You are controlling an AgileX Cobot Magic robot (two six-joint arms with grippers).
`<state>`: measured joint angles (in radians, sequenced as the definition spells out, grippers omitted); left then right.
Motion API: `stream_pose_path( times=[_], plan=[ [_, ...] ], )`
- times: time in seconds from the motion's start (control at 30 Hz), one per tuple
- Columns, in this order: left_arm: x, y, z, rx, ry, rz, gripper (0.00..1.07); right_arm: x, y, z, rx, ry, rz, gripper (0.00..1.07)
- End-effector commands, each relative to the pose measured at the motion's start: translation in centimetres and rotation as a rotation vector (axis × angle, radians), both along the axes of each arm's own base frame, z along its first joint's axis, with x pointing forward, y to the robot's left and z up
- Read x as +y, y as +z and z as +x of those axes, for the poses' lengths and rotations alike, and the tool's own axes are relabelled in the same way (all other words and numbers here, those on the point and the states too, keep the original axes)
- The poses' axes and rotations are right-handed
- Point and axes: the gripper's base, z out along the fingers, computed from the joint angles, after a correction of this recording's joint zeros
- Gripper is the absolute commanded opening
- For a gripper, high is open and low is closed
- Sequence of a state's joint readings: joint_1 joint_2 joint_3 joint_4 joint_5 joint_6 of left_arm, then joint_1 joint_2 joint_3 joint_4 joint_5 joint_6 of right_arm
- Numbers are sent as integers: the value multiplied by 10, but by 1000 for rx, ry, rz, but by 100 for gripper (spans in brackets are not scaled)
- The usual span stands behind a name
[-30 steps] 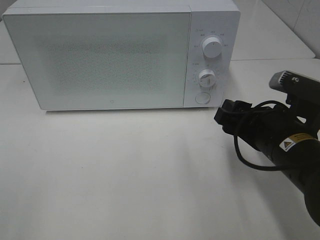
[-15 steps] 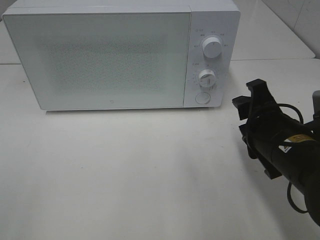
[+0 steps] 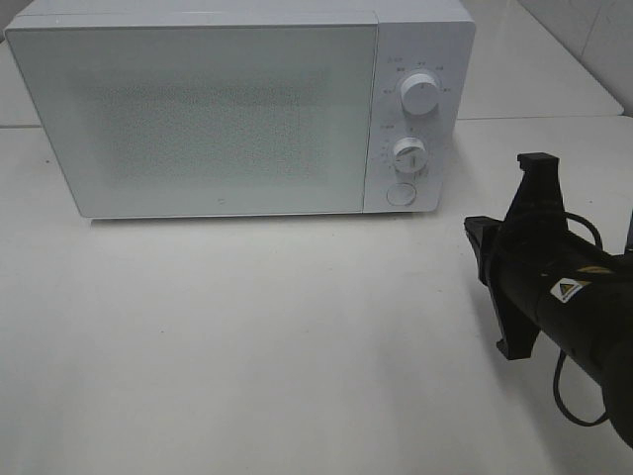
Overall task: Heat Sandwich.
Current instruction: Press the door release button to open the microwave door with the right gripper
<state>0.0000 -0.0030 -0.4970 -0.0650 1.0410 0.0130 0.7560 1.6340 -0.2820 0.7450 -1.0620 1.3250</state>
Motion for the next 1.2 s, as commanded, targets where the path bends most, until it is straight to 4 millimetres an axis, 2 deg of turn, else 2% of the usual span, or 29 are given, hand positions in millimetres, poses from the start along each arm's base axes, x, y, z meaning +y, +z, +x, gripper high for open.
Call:
stream_pose_path(
  times=[0.03, 0.47, 1.2],
  plan=[
    [0, 0, -3, -25, -1, -3, 97, 3, 1, -1, -4, 26, -3, 0],
    [0, 0, -3, -25, -1, -3, 97, 5, 1, 2, -12, 35, -6, 0],
    [0, 0, -3, -25, -1, -3, 97, 40, -32, 39, 8, 30, 14, 0]
  ],
)
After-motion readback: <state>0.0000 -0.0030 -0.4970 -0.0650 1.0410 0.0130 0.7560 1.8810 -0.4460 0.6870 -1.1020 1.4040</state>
